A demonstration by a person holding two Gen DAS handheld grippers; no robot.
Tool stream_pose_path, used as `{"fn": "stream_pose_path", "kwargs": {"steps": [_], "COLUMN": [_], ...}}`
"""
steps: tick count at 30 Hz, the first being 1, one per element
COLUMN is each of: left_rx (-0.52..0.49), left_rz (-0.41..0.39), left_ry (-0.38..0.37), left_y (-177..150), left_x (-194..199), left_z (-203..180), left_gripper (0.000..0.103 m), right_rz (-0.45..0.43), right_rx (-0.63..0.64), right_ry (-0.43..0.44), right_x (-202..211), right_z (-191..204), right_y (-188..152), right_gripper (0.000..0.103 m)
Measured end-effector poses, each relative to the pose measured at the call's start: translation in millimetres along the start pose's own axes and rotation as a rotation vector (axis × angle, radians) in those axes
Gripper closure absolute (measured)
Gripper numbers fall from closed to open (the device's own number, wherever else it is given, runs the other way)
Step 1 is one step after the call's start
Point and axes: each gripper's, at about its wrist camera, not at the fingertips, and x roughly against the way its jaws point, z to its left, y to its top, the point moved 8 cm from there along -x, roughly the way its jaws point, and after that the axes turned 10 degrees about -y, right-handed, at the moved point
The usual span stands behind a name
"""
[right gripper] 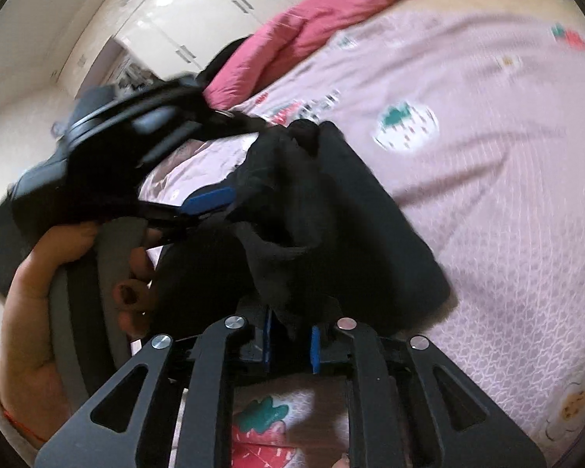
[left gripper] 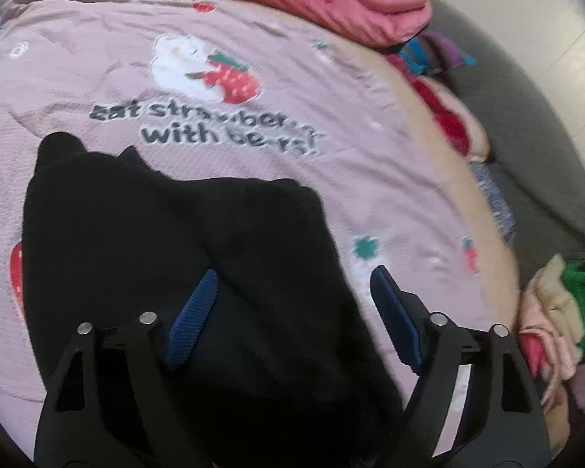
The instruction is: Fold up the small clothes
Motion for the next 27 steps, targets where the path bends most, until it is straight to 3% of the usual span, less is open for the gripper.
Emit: {"fn": "stream_pose_path", "kwargs": {"steps": [3,5,9,13,17,18,19,20,21,25,27], "left_rx": [0.012,-0.020,-0.100,-0.152,-0.178,-0.183,-0.183,-0.181,-0.178,-0.184,-0.195], "left_rz": [-0.065,-0.099,-0.134,-0.123,-0.071,-0.068,-0.068,-0.070,-0.073,-0.072,-0.066], "left_ry": [-0.071,-0.057,0.089,0.213,0.249,0.253,0.252,0.250,0.247,0.228,0.200], "left_y": [1.8,-0.2,-13.9,-28.6,-45.4,-47.8,-49.5,-50.4,-51.1,-52.4,-54.5], "left_x": [22.4,39.7,75.2,87.5,81.4,80.0,78.9,79.3,79.8,79.8,77.2], "left_z": [-5.6,-4.0,18.2,43.2,56.7,58.4,59.6,59.8,60.1,52.9,45.9], "left_gripper": [0.023,0.023,0.020,0.020,0.020,0.019,0.017,0.016,0.016,0.016,0.015], "right_rz": [0.065,0.109,0.164,0.192,0.243,0.247,0.243,0.229,0.206,0.116,0.061], "right_rx": [-0.073,-0.074,-0.028,0.087,0.095,0.107,0.118,0.126,0.138,0.206,0.260], "right_ry": [0.072,0.119,0.185,0.150,0.119,0.094,0.091,0.091,0.084,0.078,0.035], "right_x": [0.4,5.4,15.4,5.4,-15.2,-22.5,-26.3,-28.3,-28.9,-17.5,-10.4], "right_z": [-5.9,-0.9,15.5,37.7,42.6,39.5,39.8,38.9,37.8,43.9,42.5], "right_y": [-0.1,0.2,13.1,38.3,46.6,49.2,51.4,54.8,57.7,73.0,80.7], "right_gripper": [0.081,0.071,0.030,0.029,0.029,0.030,0.041,0.057,0.084,0.086,0.086]}}
